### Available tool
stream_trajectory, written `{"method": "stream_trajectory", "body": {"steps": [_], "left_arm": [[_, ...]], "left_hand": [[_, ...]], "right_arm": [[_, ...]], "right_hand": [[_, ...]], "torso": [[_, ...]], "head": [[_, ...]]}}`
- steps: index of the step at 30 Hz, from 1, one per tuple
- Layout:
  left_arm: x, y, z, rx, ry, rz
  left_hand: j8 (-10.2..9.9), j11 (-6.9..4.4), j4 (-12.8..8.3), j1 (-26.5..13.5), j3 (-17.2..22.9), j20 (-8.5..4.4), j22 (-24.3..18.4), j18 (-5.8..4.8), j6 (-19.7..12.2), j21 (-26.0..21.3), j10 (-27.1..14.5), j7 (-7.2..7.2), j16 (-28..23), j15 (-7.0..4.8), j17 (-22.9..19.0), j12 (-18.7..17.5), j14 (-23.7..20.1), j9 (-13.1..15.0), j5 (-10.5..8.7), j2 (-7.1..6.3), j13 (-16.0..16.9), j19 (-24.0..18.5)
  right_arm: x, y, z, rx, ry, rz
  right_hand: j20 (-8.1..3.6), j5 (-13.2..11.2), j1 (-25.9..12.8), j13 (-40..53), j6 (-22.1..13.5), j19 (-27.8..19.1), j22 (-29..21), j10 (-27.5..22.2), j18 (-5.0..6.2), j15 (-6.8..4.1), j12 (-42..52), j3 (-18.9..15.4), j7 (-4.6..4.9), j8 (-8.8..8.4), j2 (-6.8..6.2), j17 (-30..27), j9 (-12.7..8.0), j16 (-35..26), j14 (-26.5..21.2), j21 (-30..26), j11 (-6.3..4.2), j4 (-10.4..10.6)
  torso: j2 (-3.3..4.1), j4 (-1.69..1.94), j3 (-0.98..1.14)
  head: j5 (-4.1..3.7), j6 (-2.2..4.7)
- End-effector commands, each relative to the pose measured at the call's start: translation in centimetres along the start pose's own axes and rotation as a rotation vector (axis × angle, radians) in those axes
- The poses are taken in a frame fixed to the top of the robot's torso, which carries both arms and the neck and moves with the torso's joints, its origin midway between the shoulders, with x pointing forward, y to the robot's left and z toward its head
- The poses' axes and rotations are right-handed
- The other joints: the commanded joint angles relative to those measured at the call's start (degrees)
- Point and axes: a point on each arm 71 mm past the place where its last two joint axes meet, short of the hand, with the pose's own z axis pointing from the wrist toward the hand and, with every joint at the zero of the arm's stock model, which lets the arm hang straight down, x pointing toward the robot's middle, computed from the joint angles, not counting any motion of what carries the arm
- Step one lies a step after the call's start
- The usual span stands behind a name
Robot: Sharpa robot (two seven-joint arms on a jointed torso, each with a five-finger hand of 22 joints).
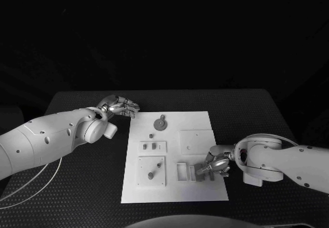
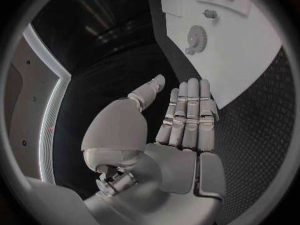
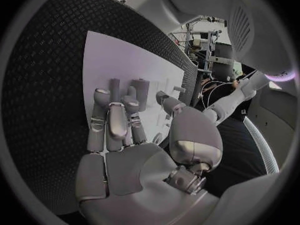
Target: Assemble the parts on the task board
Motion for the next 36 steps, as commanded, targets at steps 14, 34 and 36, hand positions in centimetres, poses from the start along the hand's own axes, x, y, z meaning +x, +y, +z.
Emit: {"method": "stream_trajectory", "body": {"steps": [14,34,36], "left_arm": [[0.1,-0.1,-0.1,0.005,0.017,-0.01],[0.1,-0.1,-0.1,0.003,0.016,-0.01],[0.0,0.0,-0.1,0.002,0.015,-0.01]], "left_hand": [[0.35,0.19,0.1,-0.67,-0.39,0.03,-0.11,0.12,-0.05,-0.07,-0.09,-0.18,-0.47,0.06,0.17,-0.18,0.28,-0.11,-0.08,-0.04,0.07,0.19],[0.35,0.21,0.17,-0.71,-0.39,0.03,-0.14,0.12,-0.08,-0.08,-0.14,-0.17,-0.58,0.07,0.29,-0.2,0.27,-0.14,-0.07,-0.01,0.07,0.16],[0.35,0.21,0.17,-0.71,-0.39,0.03,-0.14,0.12,-0.08,-0.08,-0.14,-0.17,-0.59,0.07,0.3,-0.2,0.27,-0.14,-0.07,0.0,0.07,0.16]], "right_arm": [[0.6,0.1,1.6,0.029,-0.014,-0.01],[1.0,-0.1,2.0,0.015,-0.025,0.036],[1.1,-0.2,1.8,0.005,-0.017,0.062]], "right_hand": [[0.09,-0.2,-0.21,-0.12,-0.36,-0.41,1.09,-0.18,0.77,0.41,0.32,0.7,0.09,-0.4,-0.56,-0.54,-0.19,-0.06,-0.63,0.42,0.34,0.3],[0.44,-0.21,1.26,-0.65,2.28,-1.23,1.1,-0.13,0.77,0.05,0.82,-0.7,-0.44,-0.35,8.53,-1.25,-0.25,0.83,-0.84,1.39,-0.16,-9.22],[0.52,-0.23,0.9,-0.8,2.88,-1.22,1.07,0.14,0.77,-0.04,0.94,-0.42,-0.59,-0.31,10.31,-1.23,-0.26,1.06,-0.64,1.5,-0.29,-11.23]], "torso": [[-0.03,-0.03,0.01],[-0.07,-0.05,-0.01],[-0.07,-0.02,-0.01]], "head": [[0.17,-0.51],[0.53,-0.82],[0.61,-0.87]]}}
